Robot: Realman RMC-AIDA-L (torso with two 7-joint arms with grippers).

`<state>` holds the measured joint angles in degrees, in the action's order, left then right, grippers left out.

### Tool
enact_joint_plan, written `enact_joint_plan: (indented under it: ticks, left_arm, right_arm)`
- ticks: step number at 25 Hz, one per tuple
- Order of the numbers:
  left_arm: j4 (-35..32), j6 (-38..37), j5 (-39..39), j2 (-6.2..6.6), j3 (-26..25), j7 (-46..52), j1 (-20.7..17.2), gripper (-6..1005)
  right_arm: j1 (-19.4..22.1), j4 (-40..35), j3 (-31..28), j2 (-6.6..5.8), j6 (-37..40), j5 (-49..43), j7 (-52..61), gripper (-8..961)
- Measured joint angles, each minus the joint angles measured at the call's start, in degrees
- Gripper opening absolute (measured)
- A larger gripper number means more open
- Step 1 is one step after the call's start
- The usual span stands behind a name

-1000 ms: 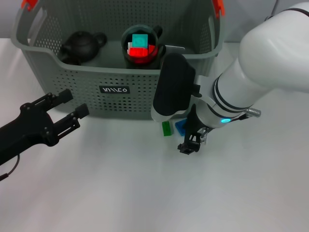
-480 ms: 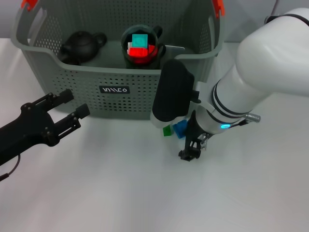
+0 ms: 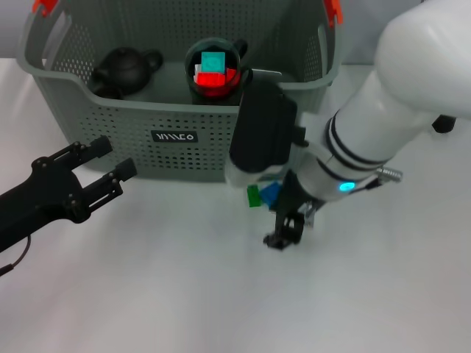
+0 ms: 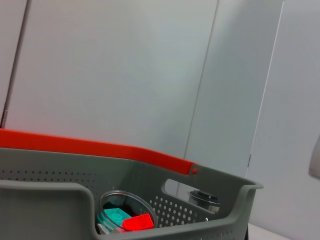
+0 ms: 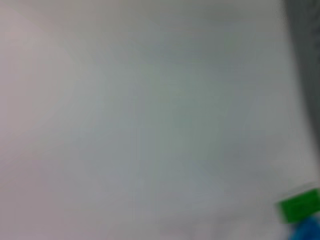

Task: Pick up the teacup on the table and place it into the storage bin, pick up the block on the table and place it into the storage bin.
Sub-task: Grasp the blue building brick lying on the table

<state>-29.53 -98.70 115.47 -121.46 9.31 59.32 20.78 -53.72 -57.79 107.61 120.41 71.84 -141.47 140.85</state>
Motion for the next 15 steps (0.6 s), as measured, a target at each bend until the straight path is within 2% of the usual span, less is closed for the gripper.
enact_joint_plan:
  ticks: [3,10,15]
  left_arm:
    - [0.0,0.0,0.0,0.00,0.0,0.0,0.0,627]
    - [0.0,0.0,-0.1,0.00,0.0,0.0,0.0,627]
    - [0.0,0.0,-0.1,0.00,0.0,0.0,0.0,628]
  right_arm:
    - [0.8,-0.7,-1.2,0.25,-2.1,-2.8,0.5,580]
    - [-0.6,4.9,2.4,0.66,-9.5,-3.1,1.6,581]
    - [-1.2,6.4,3.1,0.71,-11.2,-3.4,3.2,582]
